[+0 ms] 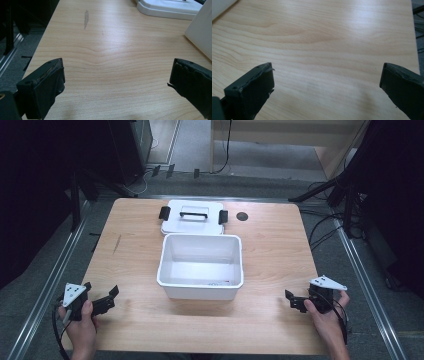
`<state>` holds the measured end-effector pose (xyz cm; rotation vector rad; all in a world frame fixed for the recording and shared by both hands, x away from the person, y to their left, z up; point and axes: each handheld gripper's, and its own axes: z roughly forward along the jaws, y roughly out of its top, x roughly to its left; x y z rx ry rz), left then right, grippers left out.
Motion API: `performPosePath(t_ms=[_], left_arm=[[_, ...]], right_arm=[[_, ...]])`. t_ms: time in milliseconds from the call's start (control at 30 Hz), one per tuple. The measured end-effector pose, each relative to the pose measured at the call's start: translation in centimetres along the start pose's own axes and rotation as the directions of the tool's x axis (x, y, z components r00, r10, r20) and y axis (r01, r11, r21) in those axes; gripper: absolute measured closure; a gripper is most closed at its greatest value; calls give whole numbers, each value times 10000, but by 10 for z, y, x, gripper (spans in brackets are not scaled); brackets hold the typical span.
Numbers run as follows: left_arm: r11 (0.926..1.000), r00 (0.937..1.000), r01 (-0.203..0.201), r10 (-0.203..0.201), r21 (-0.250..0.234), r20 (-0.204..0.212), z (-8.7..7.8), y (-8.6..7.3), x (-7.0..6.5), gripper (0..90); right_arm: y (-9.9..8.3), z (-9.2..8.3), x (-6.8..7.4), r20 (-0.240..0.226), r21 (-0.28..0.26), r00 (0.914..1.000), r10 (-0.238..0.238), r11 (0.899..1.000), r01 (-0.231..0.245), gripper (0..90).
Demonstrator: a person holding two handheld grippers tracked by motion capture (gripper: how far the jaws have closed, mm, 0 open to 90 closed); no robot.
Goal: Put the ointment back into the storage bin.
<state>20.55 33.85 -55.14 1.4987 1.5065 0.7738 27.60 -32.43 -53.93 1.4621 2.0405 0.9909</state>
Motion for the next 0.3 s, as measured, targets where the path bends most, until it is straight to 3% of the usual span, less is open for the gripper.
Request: performPosePath(t_ms=[133,300], left_arm=[[10000,10000,-7,7,26,0,0,0,0,2],[10000,10000,67,-67,15,17,1,0,0,2]], right_arm=[[-11,-5,-10,103,-225,9990,437,9988,-434,0],[-16,-9,-11,-462,-706,9965,692,9949,-724,4]])
